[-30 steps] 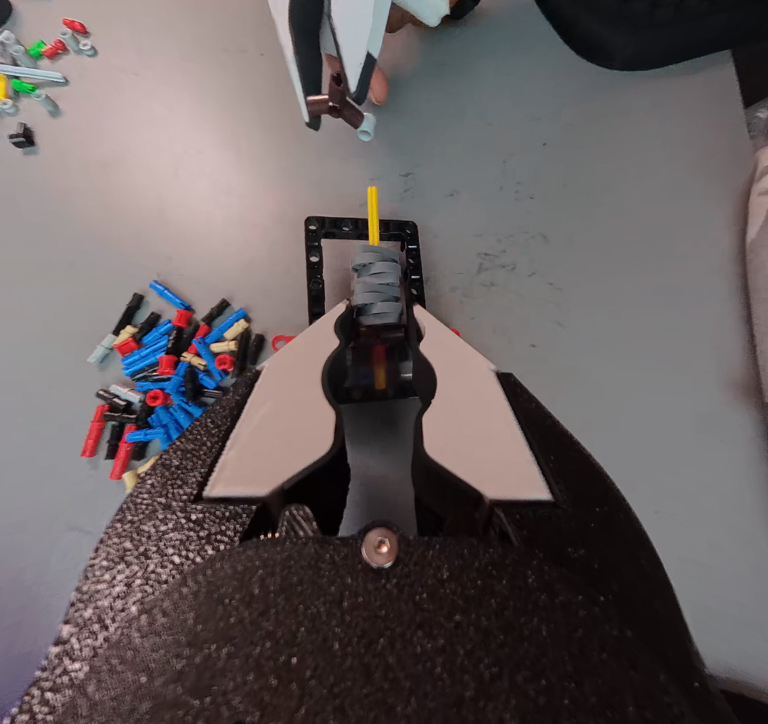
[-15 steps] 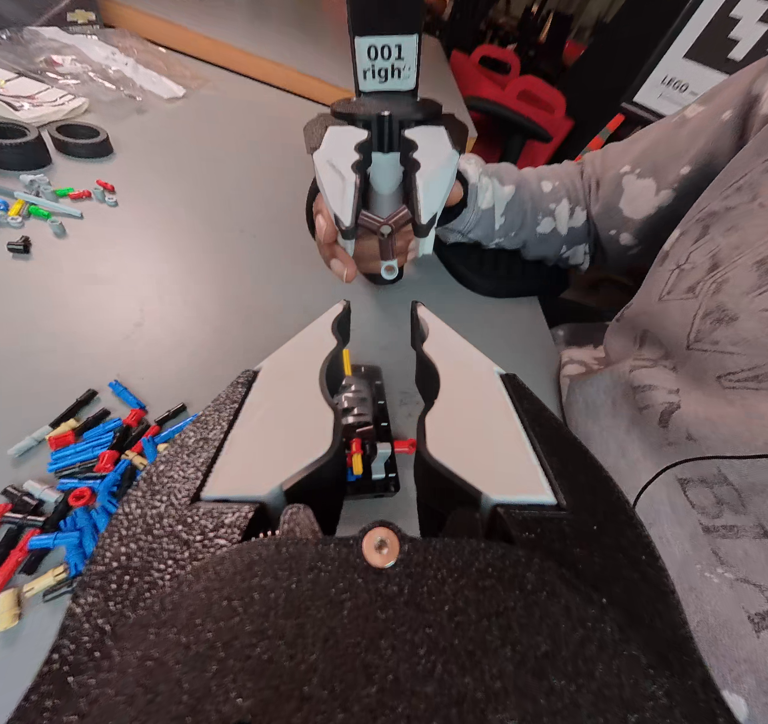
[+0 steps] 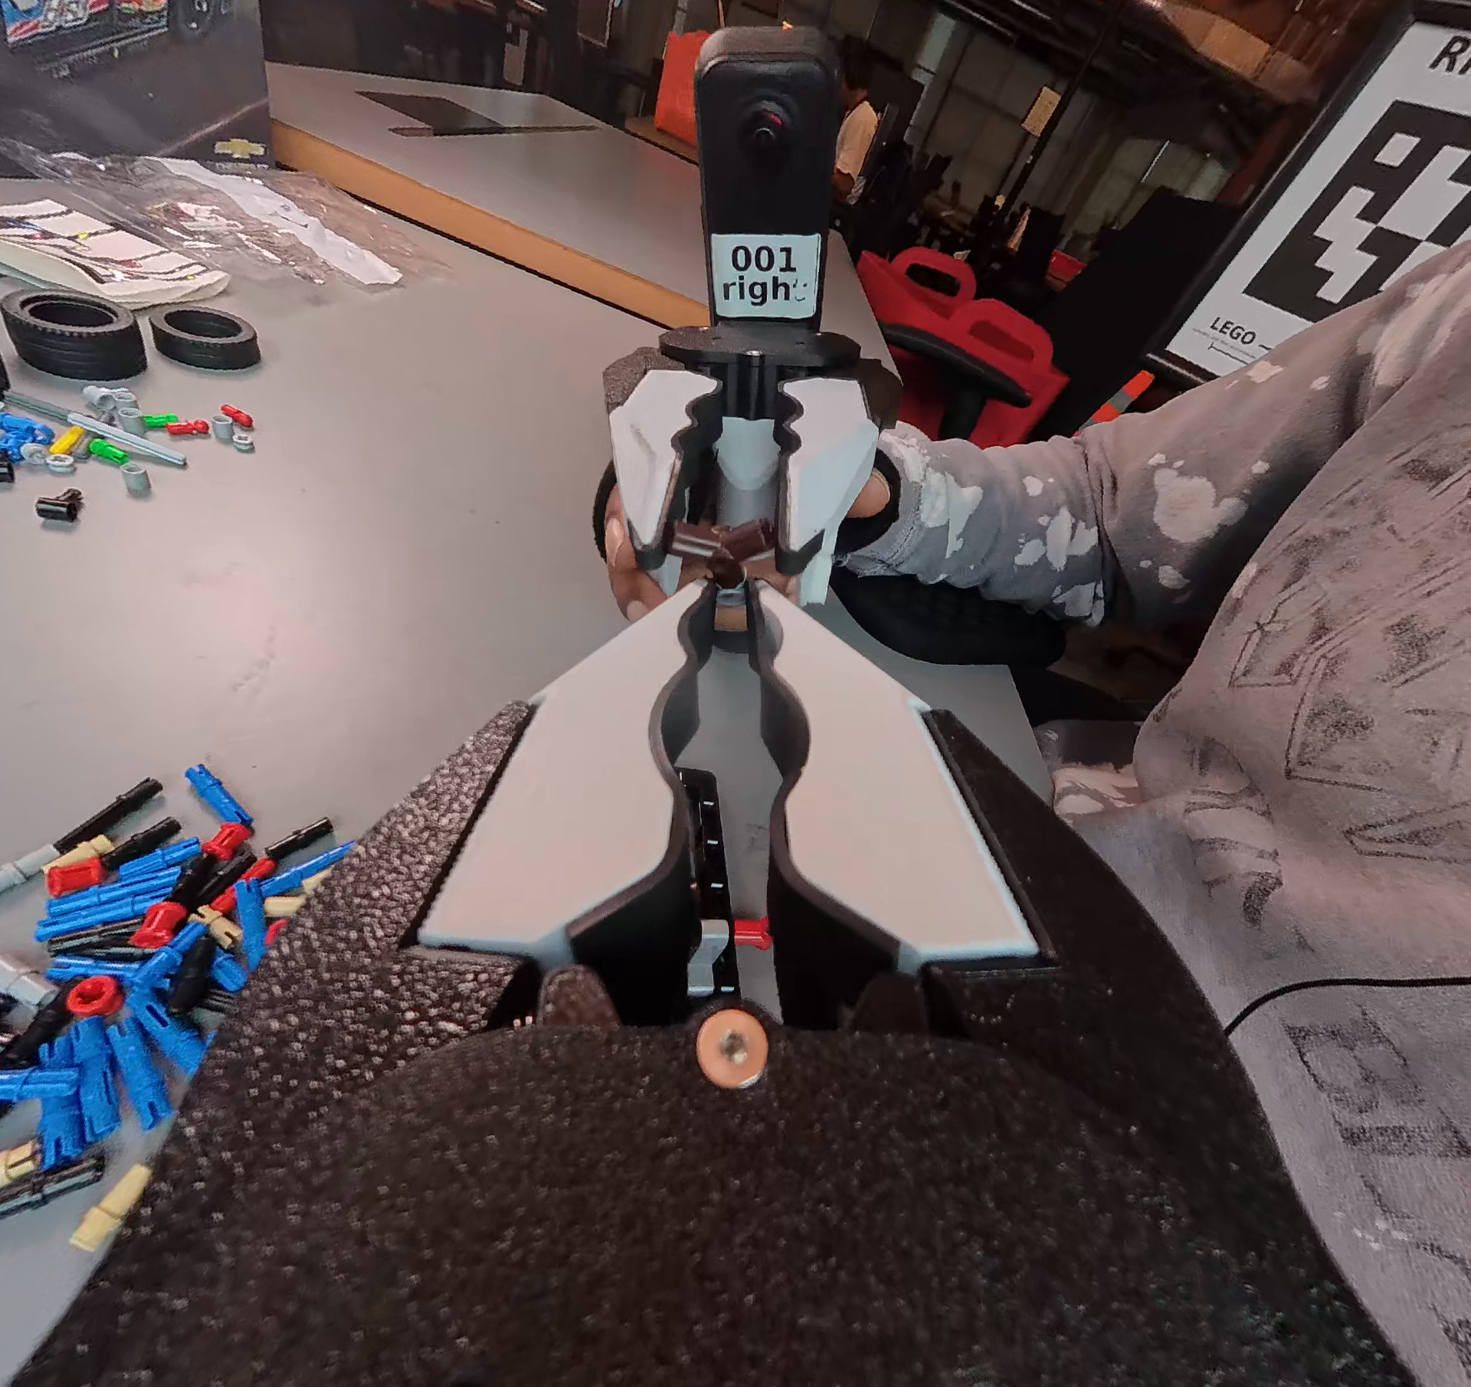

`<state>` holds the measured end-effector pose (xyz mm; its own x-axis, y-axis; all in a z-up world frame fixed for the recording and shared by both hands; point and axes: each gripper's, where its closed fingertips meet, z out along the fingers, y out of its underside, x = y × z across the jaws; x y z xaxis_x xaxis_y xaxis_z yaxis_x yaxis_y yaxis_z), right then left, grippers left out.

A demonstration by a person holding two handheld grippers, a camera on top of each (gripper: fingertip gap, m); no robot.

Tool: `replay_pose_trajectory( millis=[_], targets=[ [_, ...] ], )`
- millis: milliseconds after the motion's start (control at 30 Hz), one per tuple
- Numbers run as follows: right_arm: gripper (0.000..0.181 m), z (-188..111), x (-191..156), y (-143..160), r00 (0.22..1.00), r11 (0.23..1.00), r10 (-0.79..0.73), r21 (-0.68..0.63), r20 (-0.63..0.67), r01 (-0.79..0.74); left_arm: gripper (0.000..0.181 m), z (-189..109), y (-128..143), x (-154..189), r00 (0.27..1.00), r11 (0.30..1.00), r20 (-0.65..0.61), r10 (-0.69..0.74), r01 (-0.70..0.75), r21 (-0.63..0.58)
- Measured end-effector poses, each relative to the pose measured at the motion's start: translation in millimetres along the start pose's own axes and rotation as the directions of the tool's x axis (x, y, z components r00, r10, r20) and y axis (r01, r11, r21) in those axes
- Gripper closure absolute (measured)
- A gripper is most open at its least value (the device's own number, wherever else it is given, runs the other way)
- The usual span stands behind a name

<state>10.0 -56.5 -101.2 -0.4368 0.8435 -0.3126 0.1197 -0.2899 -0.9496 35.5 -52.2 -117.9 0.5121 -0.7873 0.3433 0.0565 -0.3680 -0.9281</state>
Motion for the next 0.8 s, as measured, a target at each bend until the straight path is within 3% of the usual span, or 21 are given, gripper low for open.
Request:
replay_pose_trajectory(
  millis=[167,267,433,533,667,733,800],
  targets=[
    [0.157,-3.2,0.5,3.2,0.992,0.991,-0.12,-0.072,-0.046,0.117,0.163,-2.5,11.9,1.2,0.999,0.996,-0.039,-0.005,0.002,-0.086],
    [0.158,-10.1,4.0,1.8,0.955,0.956,-0.277,-0.136,-0.106,0.262,0.158,-12.1,6.1,-2.2,0.984,0.989,-0.101,-0.147,0.142,-0.051],
    [0.157,-6.6,11.2,15.2,0.766,0.765,-0.62,-0.349,-0.171,0.541,0.155,-16.0,-13.8,-8.5,0.871,0.885,-0.231,-0.434,0.46,0.069],
    [0.158,-1.4,15.4,16.8,0.638,0.642,-0.748,-0.444,-0.183,0.625,0.156,-9.1,-4.3,-12.6,0.852,0.865,-0.201,-0.484,0.5,0.038],
    [0.158,2.5,11.8,13.8,0.544,0.553,-0.821,-0.482,-0.174,0.68,0.171,-7.6,-3.9,-10.4,0.854,0.868,-0.203,-0.478,0.495,0.036],
    [0.157,2.6,7.6,9.4,0.554,0.573,-0.811,-0.442,-0.188,0.69,0.173,-9.0,-7.4,-6.5,0.868,0.884,-0.218,-0.446,0.465,0.043],
    [0.157,0.0,1.3,2.9,0.646,0.668,-0.738,-0.354,-0.198,0.654,0.174,-11.5,-14.2,-1.2,0.87,0.891,-0.256,-0.421,0.45,0.063]
  ],
)
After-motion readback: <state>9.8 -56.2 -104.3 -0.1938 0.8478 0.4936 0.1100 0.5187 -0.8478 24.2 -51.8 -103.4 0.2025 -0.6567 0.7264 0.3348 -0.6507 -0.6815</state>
